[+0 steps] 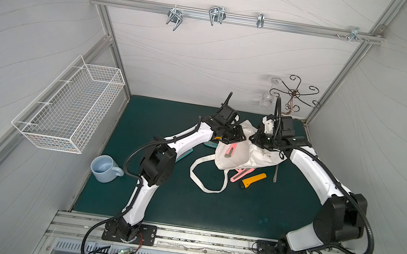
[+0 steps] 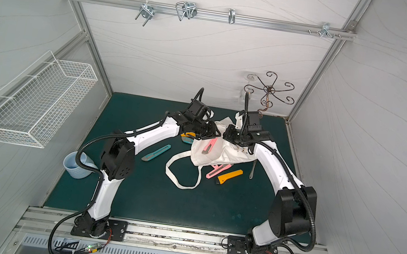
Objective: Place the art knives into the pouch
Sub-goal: Place the utility knife in the pouch, then adjust the utility knife at the center of the board.
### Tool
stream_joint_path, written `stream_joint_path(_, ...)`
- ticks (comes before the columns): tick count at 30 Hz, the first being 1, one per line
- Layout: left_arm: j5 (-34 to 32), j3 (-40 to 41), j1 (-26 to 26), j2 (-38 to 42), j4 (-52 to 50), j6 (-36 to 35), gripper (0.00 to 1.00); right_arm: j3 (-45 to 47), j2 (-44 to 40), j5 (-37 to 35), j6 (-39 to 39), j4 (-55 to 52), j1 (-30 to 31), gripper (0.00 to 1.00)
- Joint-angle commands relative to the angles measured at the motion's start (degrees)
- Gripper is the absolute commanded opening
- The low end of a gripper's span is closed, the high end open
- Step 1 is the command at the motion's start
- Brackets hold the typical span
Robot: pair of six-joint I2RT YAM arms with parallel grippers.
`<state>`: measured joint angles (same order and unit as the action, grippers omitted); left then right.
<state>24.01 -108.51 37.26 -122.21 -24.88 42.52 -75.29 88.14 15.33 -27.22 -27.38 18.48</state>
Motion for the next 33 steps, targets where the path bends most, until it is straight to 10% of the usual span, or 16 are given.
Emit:
stream_joint_path(1,2.94,2.47,-1.53,7.00,2.66,-2.29,0.39,-2.99,-1.49,1.89,-0.38,-1.23,-1.33,0.00)
stream_joint_path(17,-12.88,22.57,-18.49,23.70,-25.69,-2.80,0.38,-1.49,1.83,-0.73,-0.02,-0.84,-3.03,0.00)
stream_joint_path(27,-18.81,33.30,-20.51,25.87,-13.48,32.76,0.53,1.69,0.11,-1.03,0.24,-0.09,-2.11,0.00)
stream_joint_path(33,-25.01,25.29,-17.96,18.51,-20.25,55.73,0.74,1.53,0.40,-2.55,1.25,-0.57,-2.09,0.00)
